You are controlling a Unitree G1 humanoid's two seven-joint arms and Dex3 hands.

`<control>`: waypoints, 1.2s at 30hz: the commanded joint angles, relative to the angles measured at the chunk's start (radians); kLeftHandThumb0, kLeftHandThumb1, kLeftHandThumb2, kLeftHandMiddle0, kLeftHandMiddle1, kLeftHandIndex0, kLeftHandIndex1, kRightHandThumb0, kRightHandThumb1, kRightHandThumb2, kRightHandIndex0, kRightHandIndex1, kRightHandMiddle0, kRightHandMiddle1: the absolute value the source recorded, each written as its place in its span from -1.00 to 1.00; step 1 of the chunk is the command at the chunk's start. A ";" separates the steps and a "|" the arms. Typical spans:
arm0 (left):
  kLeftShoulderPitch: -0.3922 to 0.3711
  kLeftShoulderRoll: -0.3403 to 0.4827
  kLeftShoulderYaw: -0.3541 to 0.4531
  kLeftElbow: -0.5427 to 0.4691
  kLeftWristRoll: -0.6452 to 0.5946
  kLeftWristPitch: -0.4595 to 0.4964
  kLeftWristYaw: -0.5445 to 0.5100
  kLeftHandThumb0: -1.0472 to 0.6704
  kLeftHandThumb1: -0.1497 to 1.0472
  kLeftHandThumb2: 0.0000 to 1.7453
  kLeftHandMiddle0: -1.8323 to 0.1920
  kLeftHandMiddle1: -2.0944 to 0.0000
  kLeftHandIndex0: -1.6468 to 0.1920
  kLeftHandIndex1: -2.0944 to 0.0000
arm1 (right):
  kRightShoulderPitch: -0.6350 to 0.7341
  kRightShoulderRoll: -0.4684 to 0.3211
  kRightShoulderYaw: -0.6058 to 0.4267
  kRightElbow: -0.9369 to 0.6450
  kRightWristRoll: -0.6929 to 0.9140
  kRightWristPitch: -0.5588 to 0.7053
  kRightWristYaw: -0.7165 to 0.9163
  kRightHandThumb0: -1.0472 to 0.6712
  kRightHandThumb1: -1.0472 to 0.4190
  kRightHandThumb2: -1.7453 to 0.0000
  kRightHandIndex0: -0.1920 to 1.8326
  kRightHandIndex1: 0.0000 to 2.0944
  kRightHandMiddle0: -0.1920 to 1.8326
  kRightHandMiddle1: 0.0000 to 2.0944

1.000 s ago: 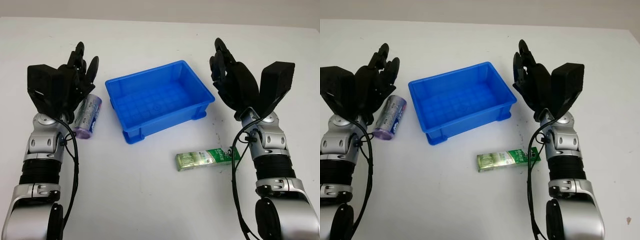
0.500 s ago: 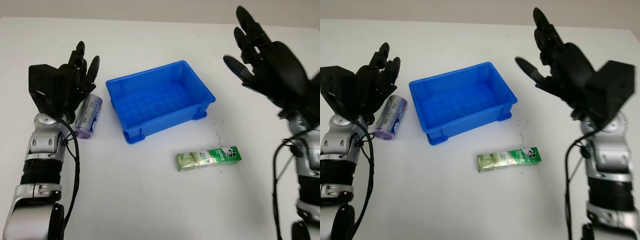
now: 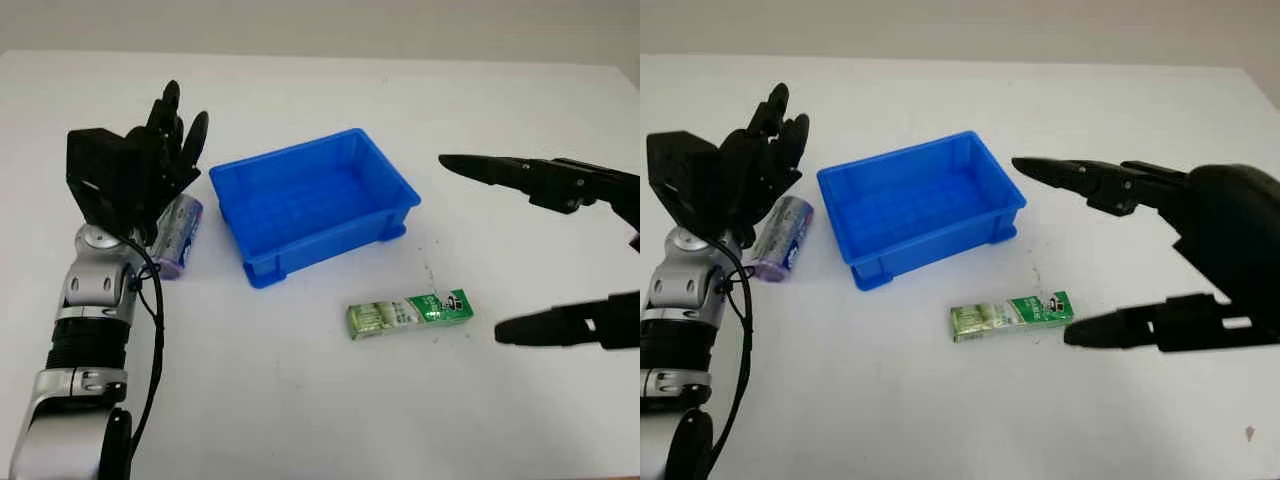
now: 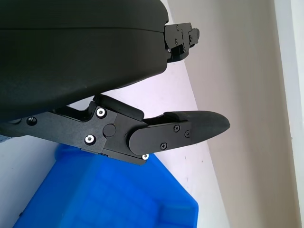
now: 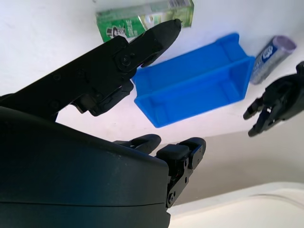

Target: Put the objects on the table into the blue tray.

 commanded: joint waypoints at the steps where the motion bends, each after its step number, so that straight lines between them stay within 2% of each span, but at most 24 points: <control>1: -0.018 0.011 0.006 0.008 -0.003 -0.003 -0.002 -0.65 1.00 -0.40 0.95 0.94 0.94 0.95 | 0.023 -0.018 -0.013 -0.017 0.006 -0.008 0.013 -0.29 -0.51 0.94 -0.38 -0.92 -0.34 -0.94; 3: -0.020 0.013 0.007 0.012 -0.003 -0.005 -0.003 -0.66 1.00 -0.40 0.94 0.94 0.94 0.95 | 0.034 -0.019 -0.001 -0.021 -0.010 -0.015 0.012 -0.31 -0.50 0.94 -0.37 -0.92 -0.32 -0.93; 10: -0.017 0.016 0.008 0.008 -0.002 -0.004 -0.005 -0.65 1.00 -0.41 0.94 0.95 0.93 0.95 | 0.056 0.023 0.144 0.017 -0.126 -0.113 -0.048 -0.26 -0.50 0.94 -0.34 -0.92 -0.27 -0.94; 13: -0.014 0.019 0.011 0.008 -0.005 -0.004 -0.008 -0.64 1.00 -0.40 0.94 0.95 0.93 0.95 | 0.053 0.020 0.249 0.083 -0.257 -0.239 -0.084 -0.28 -0.53 0.93 -0.34 -0.93 -0.28 -0.95; 16: -0.010 0.020 0.013 0.001 -0.006 0.001 -0.008 -0.65 1.00 -0.41 0.94 0.95 0.93 0.95 | 0.051 0.015 0.299 0.126 -0.336 -0.317 -0.107 -0.33 -0.56 0.92 -0.33 -0.93 -0.28 -0.95; 19: 0.000 0.020 0.016 -0.016 -0.006 0.008 -0.007 -0.65 1.00 -0.42 0.94 0.95 0.94 0.95 | 0.025 0.014 0.383 0.141 -0.423 -0.286 -0.111 -0.29 -0.55 0.93 -0.36 -0.95 -0.31 -0.96; 30: 0.015 0.015 0.017 -0.050 -0.005 0.041 -0.001 -0.63 1.00 -0.42 0.94 0.95 0.93 0.95 | -0.048 0.028 0.554 0.375 -0.532 -0.506 -0.221 -0.20 -0.53 0.94 -0.31 -0.93 -0.29 -0.95; 36: 0.017 0.017 0.012 -0.034 0.004 0.016 -0.002 -0.62 1.00 -0.42 0.93 0.94 0.91 0.94 | -0.090 0.036 0.631 0.467 -0.603 -0.549 -0.262 -0.22 -0.58 0.92 -0.31 -0.94 -0.31 -0.96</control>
